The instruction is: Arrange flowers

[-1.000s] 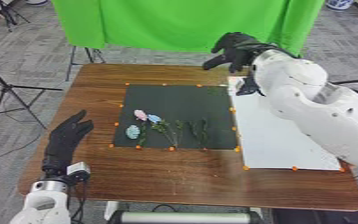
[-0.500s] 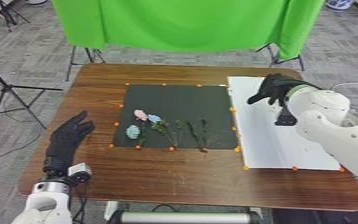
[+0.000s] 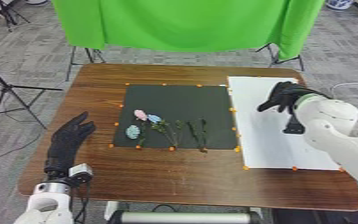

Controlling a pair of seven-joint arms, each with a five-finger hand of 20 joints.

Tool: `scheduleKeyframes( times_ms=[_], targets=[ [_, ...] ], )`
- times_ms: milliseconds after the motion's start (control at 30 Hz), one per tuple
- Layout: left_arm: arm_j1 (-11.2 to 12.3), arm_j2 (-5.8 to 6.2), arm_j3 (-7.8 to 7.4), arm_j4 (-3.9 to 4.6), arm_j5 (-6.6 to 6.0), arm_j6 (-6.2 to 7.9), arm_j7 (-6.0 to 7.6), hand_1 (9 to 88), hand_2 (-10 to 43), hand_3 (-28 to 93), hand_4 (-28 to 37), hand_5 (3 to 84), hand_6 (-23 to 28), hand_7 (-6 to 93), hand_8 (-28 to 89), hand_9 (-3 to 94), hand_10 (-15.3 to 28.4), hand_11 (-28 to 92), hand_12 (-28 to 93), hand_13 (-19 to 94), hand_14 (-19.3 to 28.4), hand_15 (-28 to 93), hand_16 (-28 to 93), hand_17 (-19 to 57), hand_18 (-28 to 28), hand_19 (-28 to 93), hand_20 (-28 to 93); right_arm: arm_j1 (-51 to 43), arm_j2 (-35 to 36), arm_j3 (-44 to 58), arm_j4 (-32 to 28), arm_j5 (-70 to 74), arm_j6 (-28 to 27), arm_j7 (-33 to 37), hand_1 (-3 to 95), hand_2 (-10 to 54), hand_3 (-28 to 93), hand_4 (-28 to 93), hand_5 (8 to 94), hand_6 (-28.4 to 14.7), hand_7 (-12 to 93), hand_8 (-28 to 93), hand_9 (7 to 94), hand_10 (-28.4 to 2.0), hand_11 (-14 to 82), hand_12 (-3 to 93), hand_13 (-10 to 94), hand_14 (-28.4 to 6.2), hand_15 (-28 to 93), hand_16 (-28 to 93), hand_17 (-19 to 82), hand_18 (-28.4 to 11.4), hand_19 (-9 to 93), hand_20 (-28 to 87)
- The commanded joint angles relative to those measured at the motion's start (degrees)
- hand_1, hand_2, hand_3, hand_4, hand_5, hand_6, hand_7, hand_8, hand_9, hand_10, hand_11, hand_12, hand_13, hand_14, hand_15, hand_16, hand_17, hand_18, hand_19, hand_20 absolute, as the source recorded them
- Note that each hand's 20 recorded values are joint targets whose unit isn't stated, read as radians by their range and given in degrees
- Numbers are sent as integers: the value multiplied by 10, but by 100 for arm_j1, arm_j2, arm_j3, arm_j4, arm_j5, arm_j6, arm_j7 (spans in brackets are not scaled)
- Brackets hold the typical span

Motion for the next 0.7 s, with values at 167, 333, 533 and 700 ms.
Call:
scheduleKeyframes(
  times_ms=[167,333,533,700],
  targets=[
    [93,-90,9,-29,20,-51,-10,242,-95,725,-239,437,-8,135,-81,459,127,169,98,389,155,131,-6,85,116,29,170,-189,-108,-474,238,-477,1034,240,345,-95,677,-178,561,13,166,-86,647,-146,147,192,830,-62,660,274,568,-175,932,537],
    [106,-83,6,-53,20,-32,-38,242,-95,726,-238,437,-8,136,-81,460,127,169,98,389,154,131,-6,85,116,29,170,-246,-137,-750,350,-632,1951,63,488,-95,641,-218,645,19,224,1,738,-131,190,187,877,-40,650,279,611,-160,932,557],
    [159,-97,-40,-78,-5,23,-31,242,-95,725,-239,437,-7,135,-81,460,127,168,98,389,155,132,-6,85,116,29,170,-138,-18,-1074,252,-741,2776,-89,597,-95,620,-230,772,12,256,50,884,-93,81,353,922,-15,643,294,666,-136,932,573],
    [172,-97,-35,-79,-7,15,-23,242,-95,726,-238,435,-3,132,-80,460,127,169,99,389,155,132,-6,85,116,29,170,50,151,-1145,-110,-665,2815,-192,618,-95,620,-229,796,2,255,46,903,-84,80,363,929,-9,647,300,678,-133,932,579]
  ],
)
